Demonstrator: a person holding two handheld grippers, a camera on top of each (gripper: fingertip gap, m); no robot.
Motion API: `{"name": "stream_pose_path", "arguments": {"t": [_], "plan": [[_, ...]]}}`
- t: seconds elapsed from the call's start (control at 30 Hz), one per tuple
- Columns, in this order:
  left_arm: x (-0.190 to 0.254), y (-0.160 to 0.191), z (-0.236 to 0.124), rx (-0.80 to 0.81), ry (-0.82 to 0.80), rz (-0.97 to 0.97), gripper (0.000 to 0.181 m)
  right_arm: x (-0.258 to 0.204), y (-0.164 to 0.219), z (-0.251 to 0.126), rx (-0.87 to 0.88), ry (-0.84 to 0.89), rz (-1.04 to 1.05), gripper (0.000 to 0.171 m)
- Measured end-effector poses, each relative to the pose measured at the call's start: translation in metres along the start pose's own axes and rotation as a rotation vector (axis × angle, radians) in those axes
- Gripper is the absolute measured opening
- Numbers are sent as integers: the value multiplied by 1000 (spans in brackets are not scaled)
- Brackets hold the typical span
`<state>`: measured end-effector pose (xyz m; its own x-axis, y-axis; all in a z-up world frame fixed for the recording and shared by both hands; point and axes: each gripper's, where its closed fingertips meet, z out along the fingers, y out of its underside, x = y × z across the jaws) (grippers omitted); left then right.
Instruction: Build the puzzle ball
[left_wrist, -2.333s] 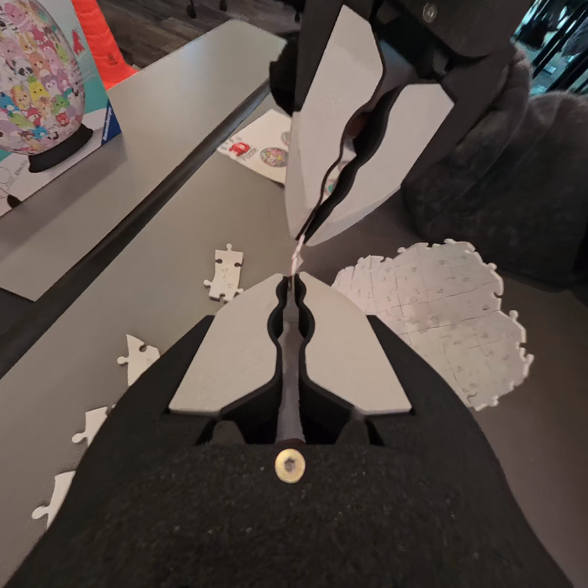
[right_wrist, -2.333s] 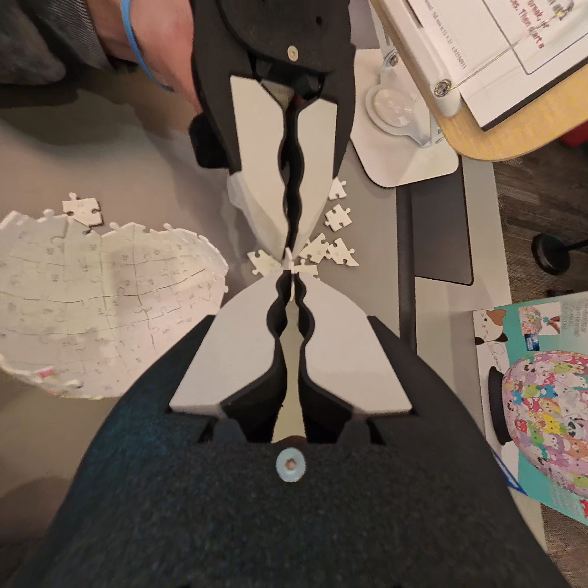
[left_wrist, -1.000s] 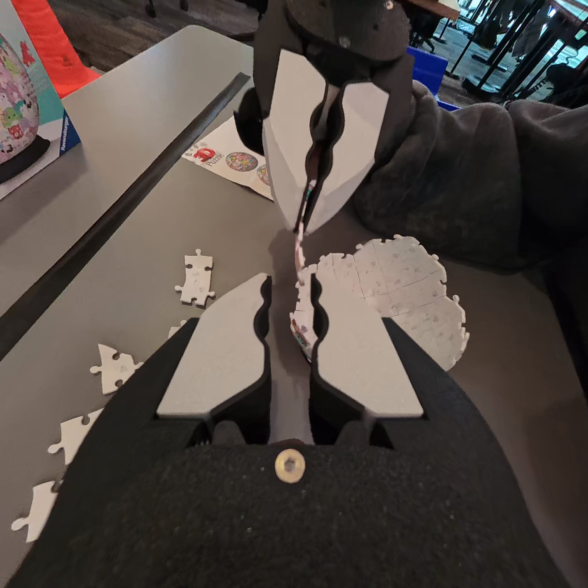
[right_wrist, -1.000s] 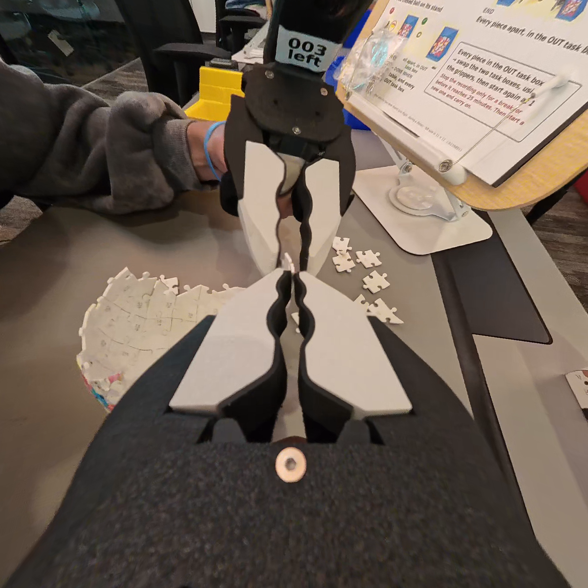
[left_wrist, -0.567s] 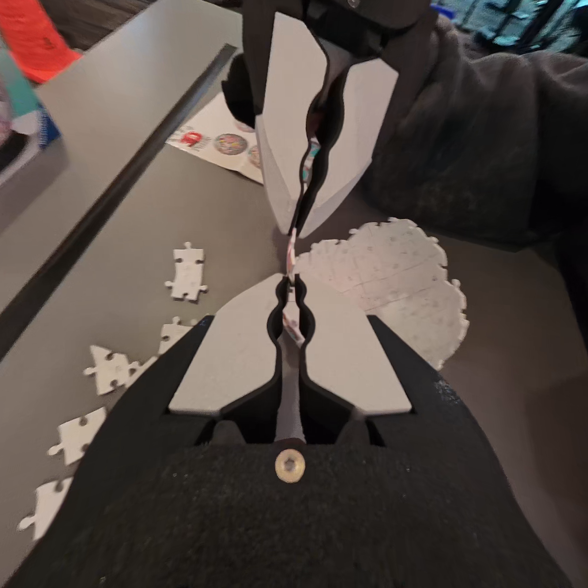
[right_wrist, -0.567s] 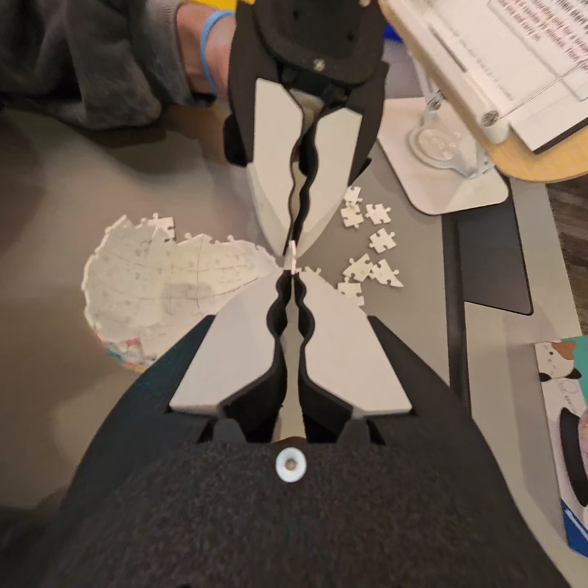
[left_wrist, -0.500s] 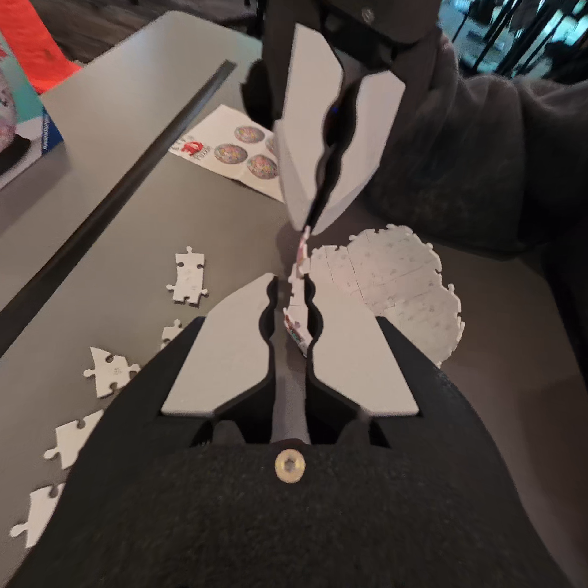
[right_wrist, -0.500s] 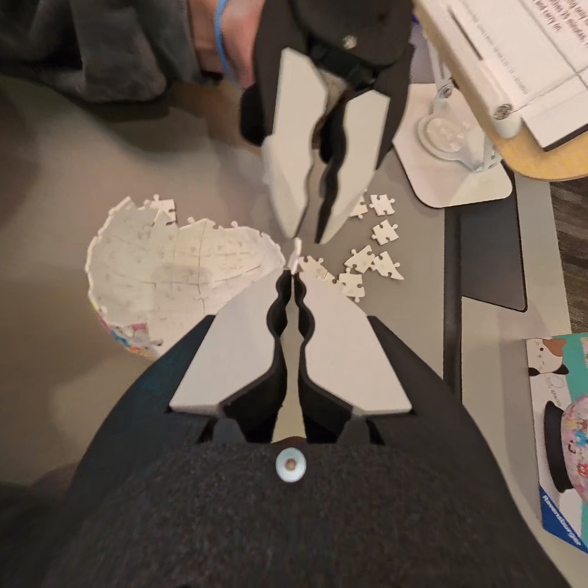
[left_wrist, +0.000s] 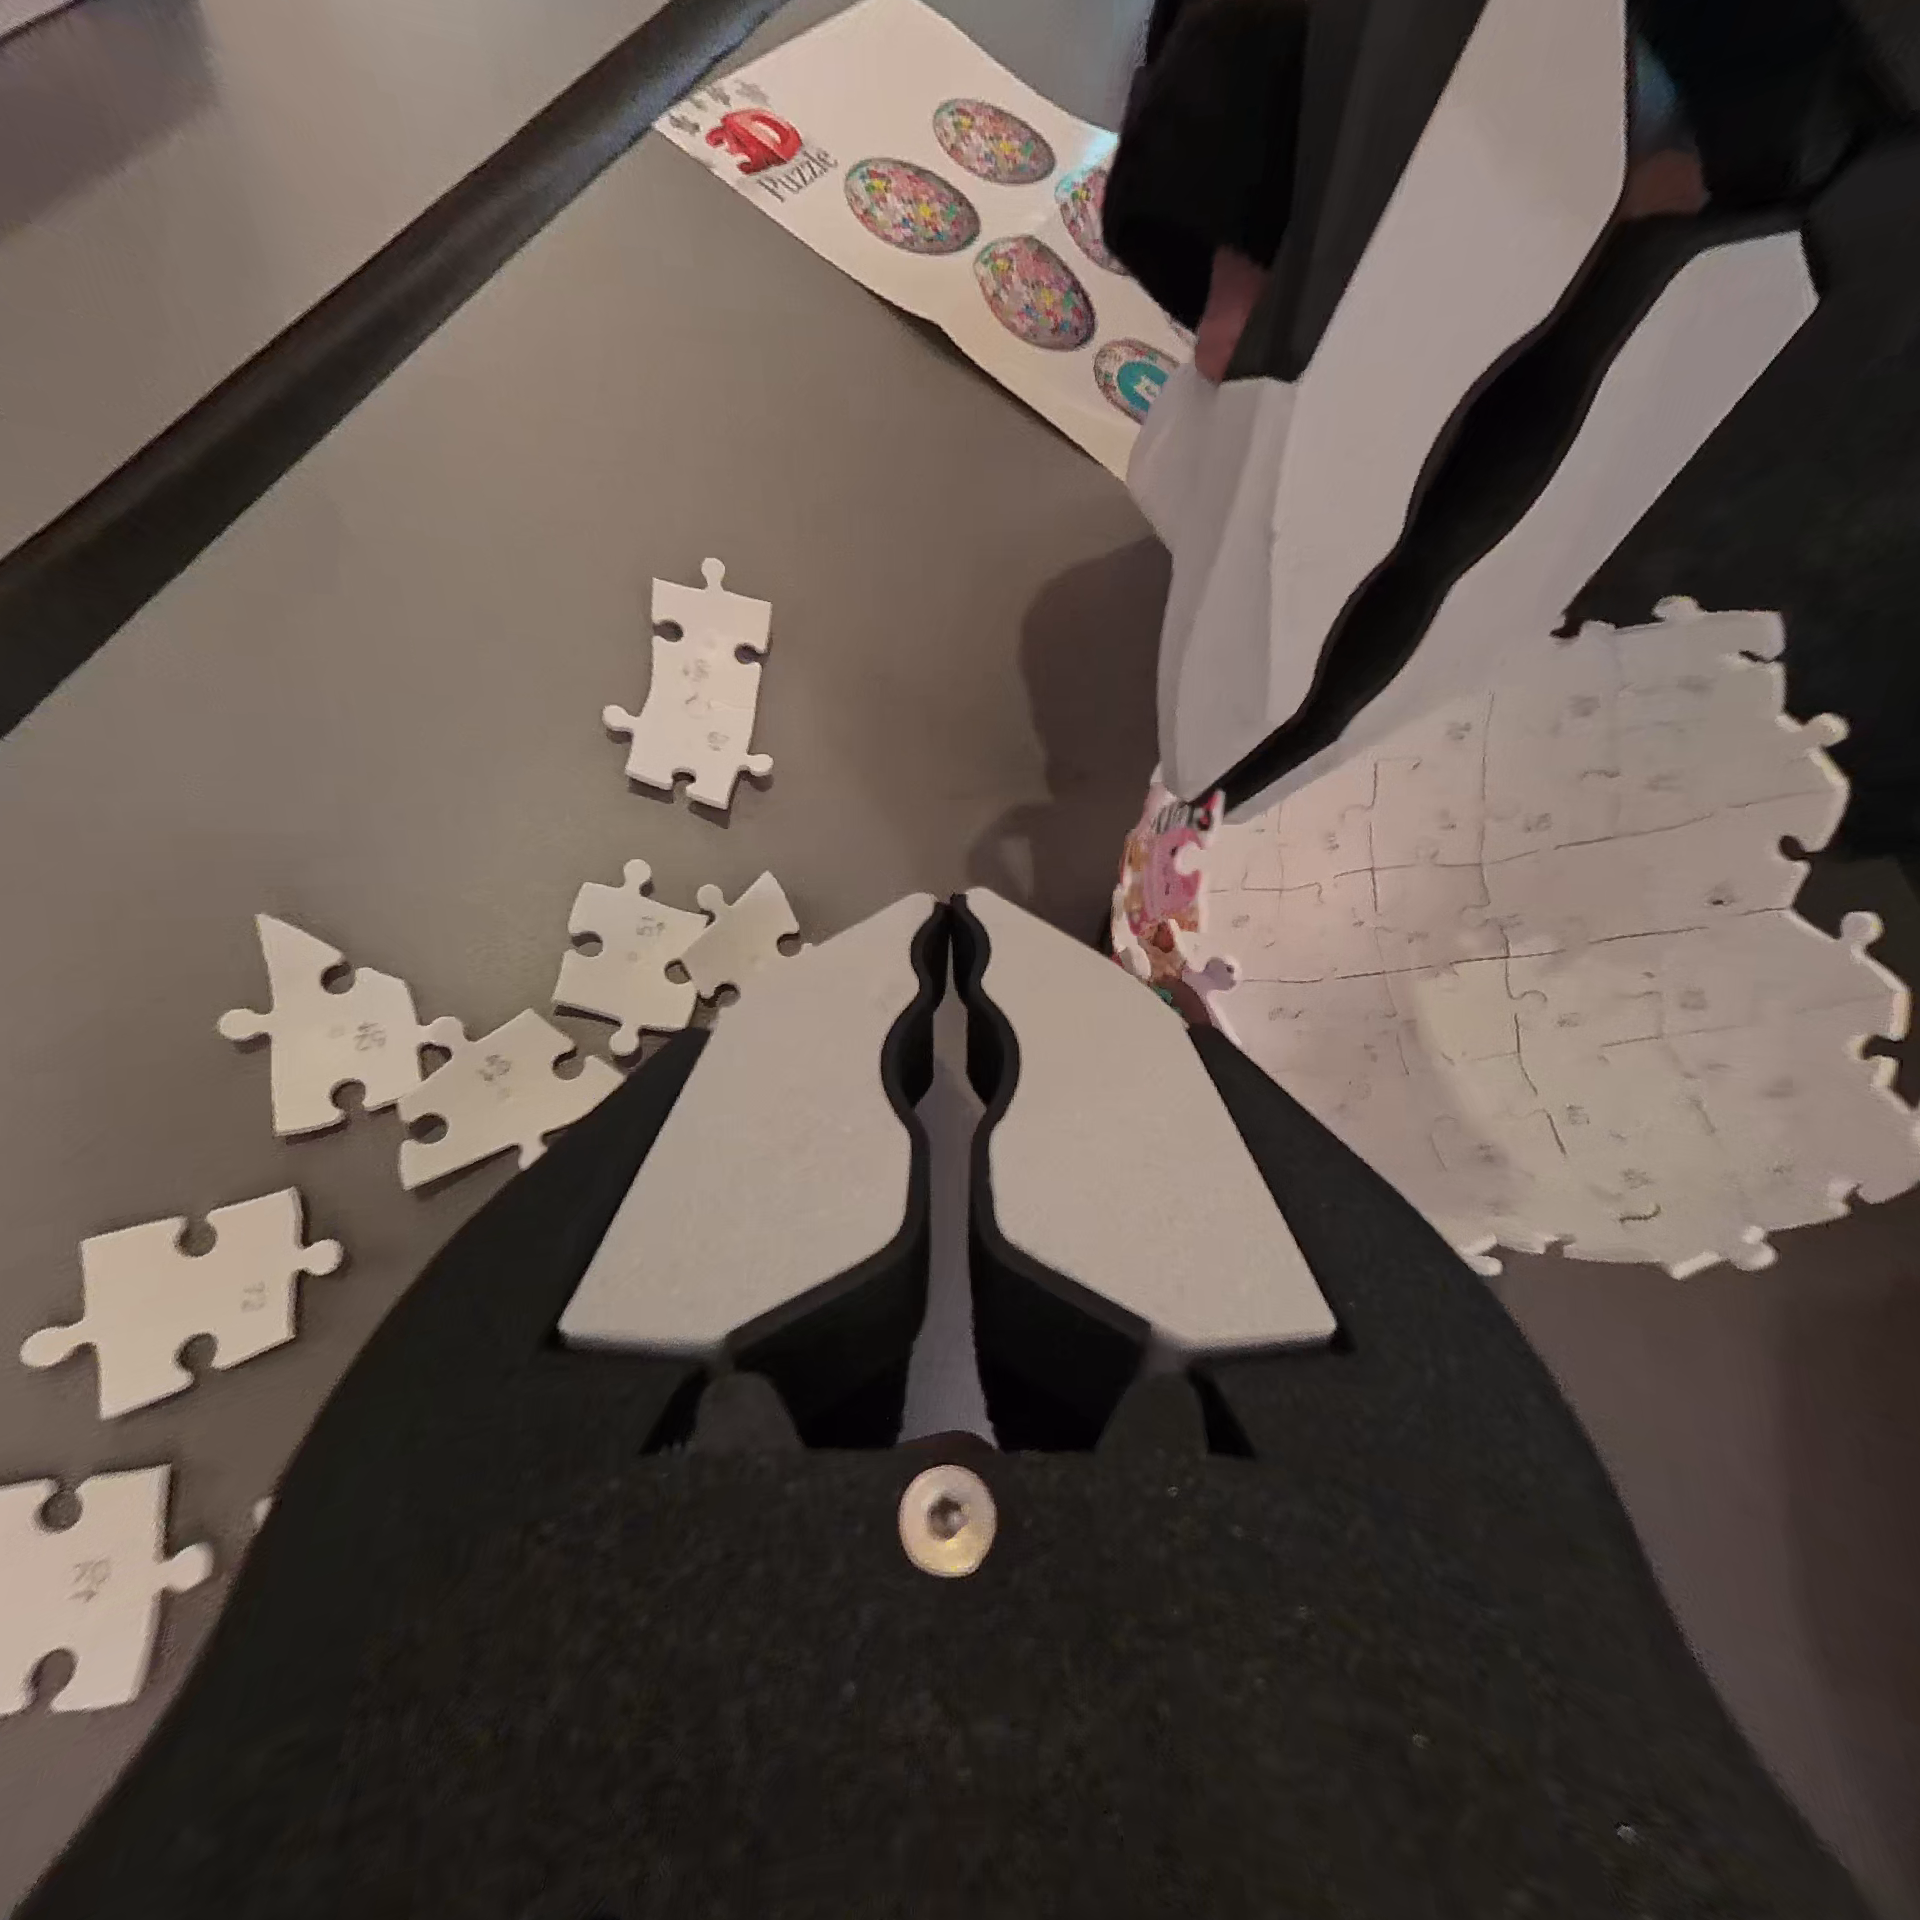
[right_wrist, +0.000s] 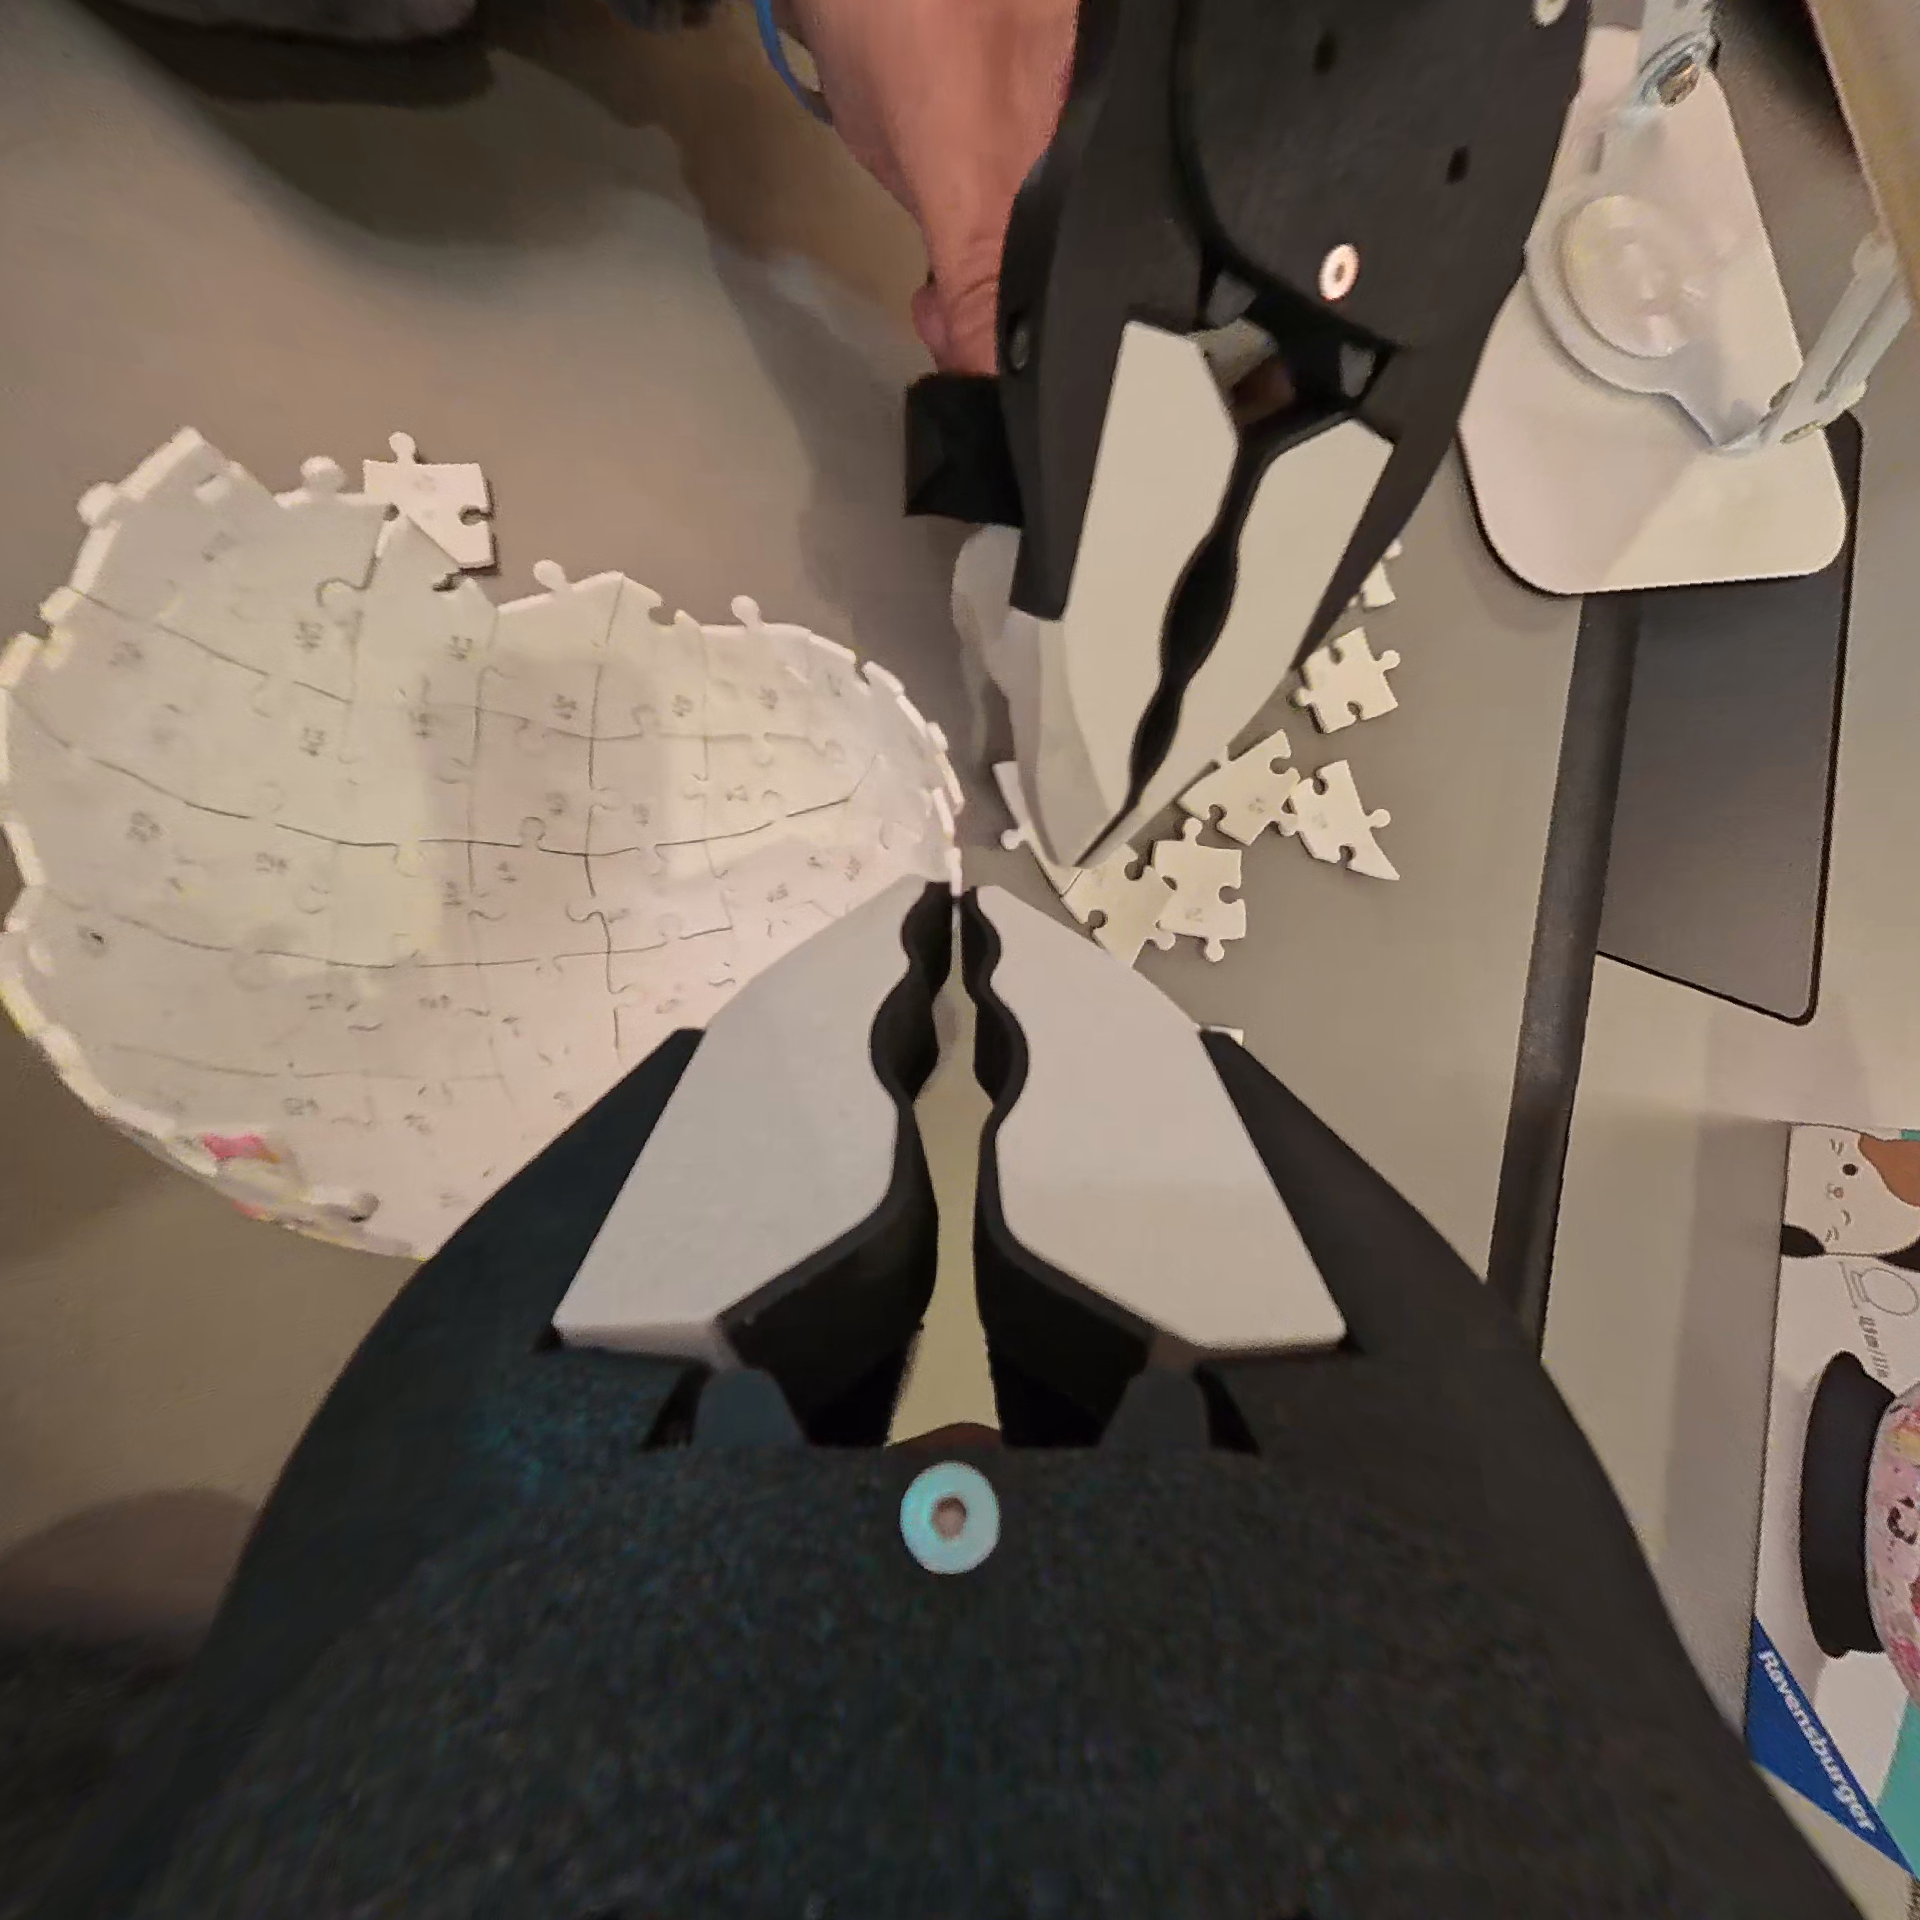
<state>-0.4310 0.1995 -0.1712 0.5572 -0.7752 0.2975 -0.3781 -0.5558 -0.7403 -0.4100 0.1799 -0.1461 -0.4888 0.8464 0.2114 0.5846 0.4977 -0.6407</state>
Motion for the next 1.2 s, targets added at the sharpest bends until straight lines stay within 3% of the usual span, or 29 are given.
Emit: {"name": "stream_pose_path", "arguments": {"t": [0.2, 0.57, 1.2], "plan": [[2, 2, 2, -17, -10, 11, 5, 1, 0, 2, 37, -6, 74, 2], [22, -19, -30, 9, 8, 37, 23, 5, 2, 3, 41, -11, 167, 2], [33, -3, -20, -161, -70, 157, 7, 5, 3, 5, 55, -3, 292, 2]]}}
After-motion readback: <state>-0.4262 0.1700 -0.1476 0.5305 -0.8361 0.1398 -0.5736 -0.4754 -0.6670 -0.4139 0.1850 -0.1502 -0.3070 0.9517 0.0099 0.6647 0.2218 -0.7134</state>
